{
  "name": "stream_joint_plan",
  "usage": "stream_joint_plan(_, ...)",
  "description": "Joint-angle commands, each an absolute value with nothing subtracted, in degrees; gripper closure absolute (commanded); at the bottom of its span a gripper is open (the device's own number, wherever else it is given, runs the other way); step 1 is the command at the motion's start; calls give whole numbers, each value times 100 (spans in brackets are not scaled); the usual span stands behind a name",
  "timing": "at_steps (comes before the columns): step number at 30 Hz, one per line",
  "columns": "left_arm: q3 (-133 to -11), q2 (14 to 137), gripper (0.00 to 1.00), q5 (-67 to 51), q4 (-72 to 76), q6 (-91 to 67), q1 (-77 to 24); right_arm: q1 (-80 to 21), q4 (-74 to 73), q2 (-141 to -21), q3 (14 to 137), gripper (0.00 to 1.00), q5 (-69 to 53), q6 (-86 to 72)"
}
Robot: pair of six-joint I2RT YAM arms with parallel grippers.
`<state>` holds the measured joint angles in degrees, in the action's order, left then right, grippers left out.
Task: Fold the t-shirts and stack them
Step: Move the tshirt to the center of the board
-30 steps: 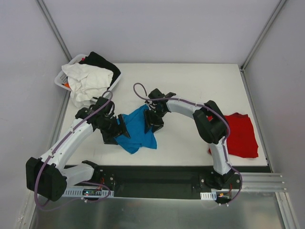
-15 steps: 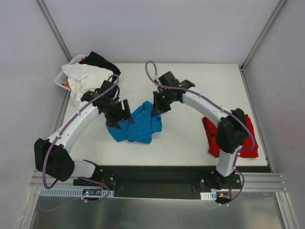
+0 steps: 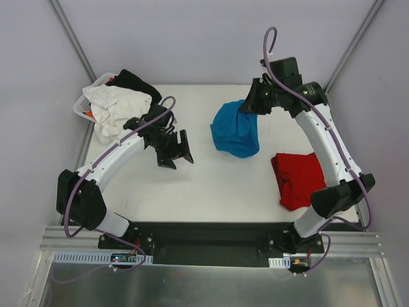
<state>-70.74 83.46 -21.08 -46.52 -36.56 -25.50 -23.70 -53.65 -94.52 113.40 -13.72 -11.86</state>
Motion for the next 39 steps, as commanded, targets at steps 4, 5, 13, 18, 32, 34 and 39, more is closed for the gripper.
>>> stream_joint_plan(4, -7347, 8604, 26, -2505, -4359, -3560, -2900, -2645, -4950, -8886, 9313, 99, -1573, -1257)
stream_joint_plan(5, -7348, 8613, 26, -2487, -4359, -3577, -2961, -2680, -4940, -8912, 9047, 99, -1556, -1257)
stream_joint_plan(13, -7164, 8412, 26, -2382, -4333, -3665, -3024, -2778, -4816, -8607, 7656, 99, -662, -1151)
stream_joint_plan(18, -6777, 8034, 26, -2136, -4333, -3832, -3032, -2294, -5112, -7647, 7688, 99, -161, -1284)
stream_joint_plan(32, -6847, 7630, 29, -1390, -3877, -3902, -3339, -3251, -4870, -6364, 7129, 99, 150, -132)
stream_joint_plan(34, -6820, 7252, 38, -1074, -3753, -3911, -3480, -3409, -4860, -6372, 7066, 99, -174, -35)
stream_joint_plan(39, -6680, 6364, 66, -27, -3718, -4121, -3498, -3884, -5114, -6811, 7592, 99, -720, 457)
